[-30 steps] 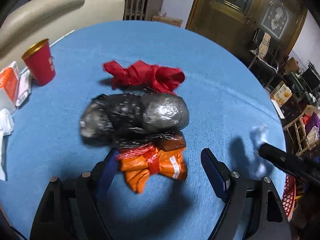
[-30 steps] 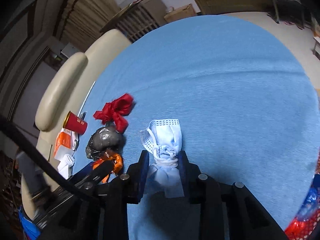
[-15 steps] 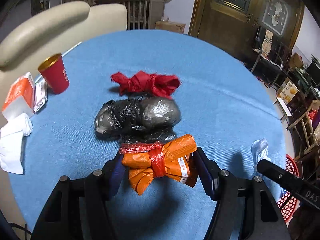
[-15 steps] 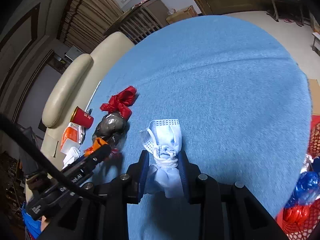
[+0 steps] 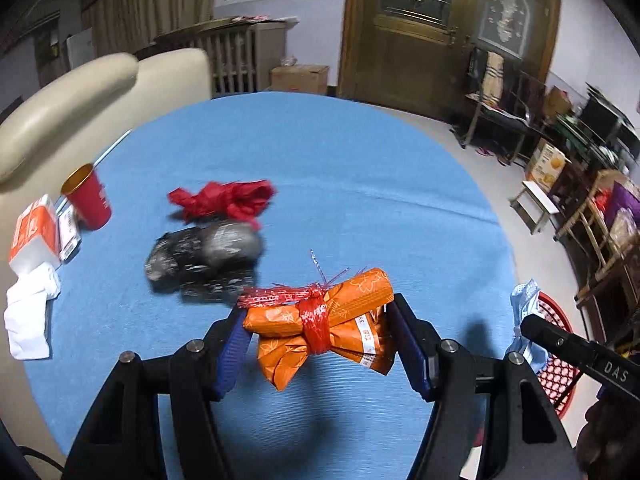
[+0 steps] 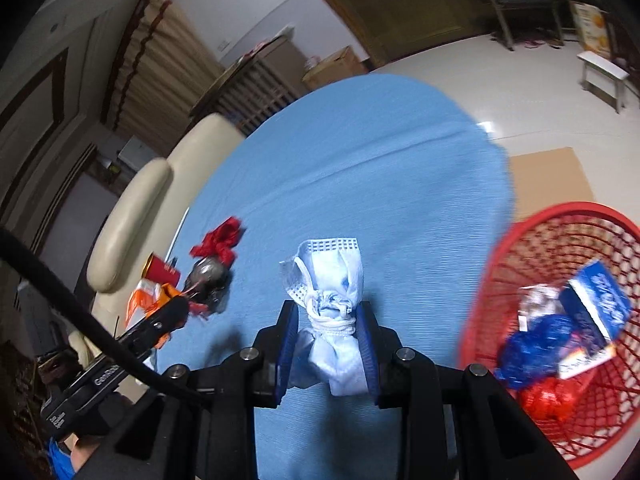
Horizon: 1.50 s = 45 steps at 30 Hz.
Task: Collect trash
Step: 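Carry the mask and orange bag over the wastebasket and open both grippers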
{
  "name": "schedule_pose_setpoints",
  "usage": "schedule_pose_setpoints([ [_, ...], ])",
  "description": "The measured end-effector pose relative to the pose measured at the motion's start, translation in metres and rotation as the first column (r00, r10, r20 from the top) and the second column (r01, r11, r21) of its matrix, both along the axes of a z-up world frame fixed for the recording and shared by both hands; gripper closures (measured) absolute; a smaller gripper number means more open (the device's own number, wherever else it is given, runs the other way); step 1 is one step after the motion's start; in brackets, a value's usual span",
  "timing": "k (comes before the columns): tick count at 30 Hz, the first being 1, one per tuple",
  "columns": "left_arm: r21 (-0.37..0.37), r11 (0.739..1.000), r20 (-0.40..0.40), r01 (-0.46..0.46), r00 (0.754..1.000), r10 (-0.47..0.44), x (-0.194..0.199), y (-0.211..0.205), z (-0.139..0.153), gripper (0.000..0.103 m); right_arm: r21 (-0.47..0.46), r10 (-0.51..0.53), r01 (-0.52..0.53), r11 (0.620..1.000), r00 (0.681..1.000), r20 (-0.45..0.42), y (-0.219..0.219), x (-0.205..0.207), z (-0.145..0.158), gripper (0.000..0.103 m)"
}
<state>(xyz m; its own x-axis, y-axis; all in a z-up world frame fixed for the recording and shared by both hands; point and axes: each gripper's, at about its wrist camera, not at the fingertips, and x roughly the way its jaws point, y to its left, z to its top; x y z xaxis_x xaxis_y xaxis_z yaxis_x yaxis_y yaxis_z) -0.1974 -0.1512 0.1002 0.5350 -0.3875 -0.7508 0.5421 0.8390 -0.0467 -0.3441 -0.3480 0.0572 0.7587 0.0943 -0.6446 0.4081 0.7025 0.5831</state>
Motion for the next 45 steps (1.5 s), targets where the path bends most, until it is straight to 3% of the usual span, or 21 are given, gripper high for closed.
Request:
schedule_pose_setpoints([
  [8,-0.011,0.987,-0.001,0.161,0.987,-0.161,-0.045,-0.055,0.005,0.035,0.002,-0.192,0.193,0.981,0.981,-0.026,-0.06,-0.075,-0.014,0.071],
  [15,-0.03,0.941,0.001,0.338,0.941,-0.339,-0.091,-0.109,0.008,0.035,-0.026,-0.319,0.318,0.948,0.945,-0.074,-0.099,-0.129,-0.025,0.071],
  [20,-0.017,0.911,-0.011,0.412,0.911,-0.412,-0.111,-0.136,0.003,0.035,-0.034,-0.32,0.319,0.947,0.935,-0.151,-0.11,-0.138,-0.037,0.067],
  [23,-0.015,0.901,-0.024,0.433,0.901,-0.433,-0.116,-0.145,0.0,0.035,-0.041,-0.34,0.339,0.94,0.919,-0.199,-0.115,-0.142,-0.045,0.017],
  [34,-0.007,0.872,-0.069,0.489,0.87,-0.489,-0.13,-0.173,-0.016,0.035,-0.092,-0.446,0.437,0.895,0.888,-0.111,-0.12,-0.17,-0.02,0.017],
  [38,-0.031,0.841,-0.094,0.541,0.836,-0.541,-0.139,-0.187,-0.018,0.034,-0.092,-0.496,0.49,0.867,0.865,-0.071,-0.126,-0.186,-0.006,0.017],
  [40,-0.023,0.824,-0.126,0.566,0.816,-0.564,-0.142,-0.195,-0.021,0.023,-0.09,-0.51,0.504,0.859,0.858,-0.063,-0.13,-0.188,-0.004,0.017],
  [45,-0.041,0.821,-0.168,0.569,0.807,-0.567,-0.136,-0.188,-0.025,0.021,-0.095,-0.518,0.512,0.854,0.853,-0.064,-0.13,-0.193,-0.001,0.017],
])
